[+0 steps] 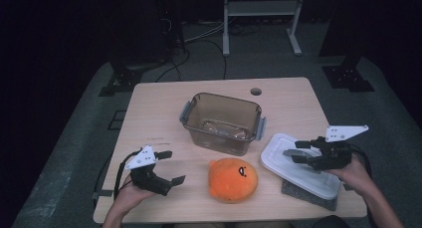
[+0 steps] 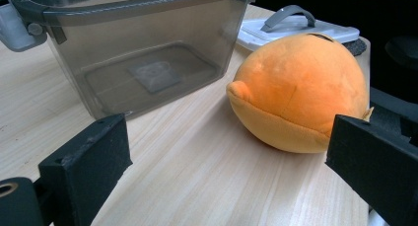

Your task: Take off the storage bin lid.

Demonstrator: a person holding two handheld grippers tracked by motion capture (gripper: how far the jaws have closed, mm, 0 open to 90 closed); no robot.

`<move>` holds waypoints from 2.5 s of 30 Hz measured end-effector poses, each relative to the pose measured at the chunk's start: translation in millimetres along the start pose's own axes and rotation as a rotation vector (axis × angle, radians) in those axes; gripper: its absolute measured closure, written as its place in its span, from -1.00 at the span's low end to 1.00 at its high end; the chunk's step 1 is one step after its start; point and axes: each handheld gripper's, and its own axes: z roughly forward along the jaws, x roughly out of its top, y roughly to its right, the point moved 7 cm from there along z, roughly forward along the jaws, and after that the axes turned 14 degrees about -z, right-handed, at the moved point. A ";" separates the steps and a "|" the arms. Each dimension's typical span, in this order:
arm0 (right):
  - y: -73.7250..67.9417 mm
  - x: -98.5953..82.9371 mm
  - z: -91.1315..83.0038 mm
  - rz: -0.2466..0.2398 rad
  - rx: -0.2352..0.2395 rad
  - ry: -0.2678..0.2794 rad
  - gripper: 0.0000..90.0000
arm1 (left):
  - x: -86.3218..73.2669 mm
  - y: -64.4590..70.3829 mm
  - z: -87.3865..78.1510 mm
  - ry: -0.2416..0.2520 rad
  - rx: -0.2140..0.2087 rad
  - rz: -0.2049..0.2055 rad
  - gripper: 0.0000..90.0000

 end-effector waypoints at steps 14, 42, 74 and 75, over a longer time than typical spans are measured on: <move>-30.5 38.5 34.4 -0.073 0.126 0.034 -0.26 | 0.3 -3.0 -3.5 0.005 0.010 0.000 -0.95; -76.9 89.7 106.6 -0.200 0.308 0.030 -0.31 | -0.9 -4.7 -3.7 0.008 0.015 -0.001 -0.95; -83.6 67.1 157.5 -0.239 0.315 -0.104 0.26 | -1.2 -6.4 -4.4 0.008 0.017 -0.004 -0.95; -84.5 65.4 157.5 -0.235 0.315 -0.115 0.30 | -1.3 -6.4 -4.4 0.006 0.017 -0.004 -0.95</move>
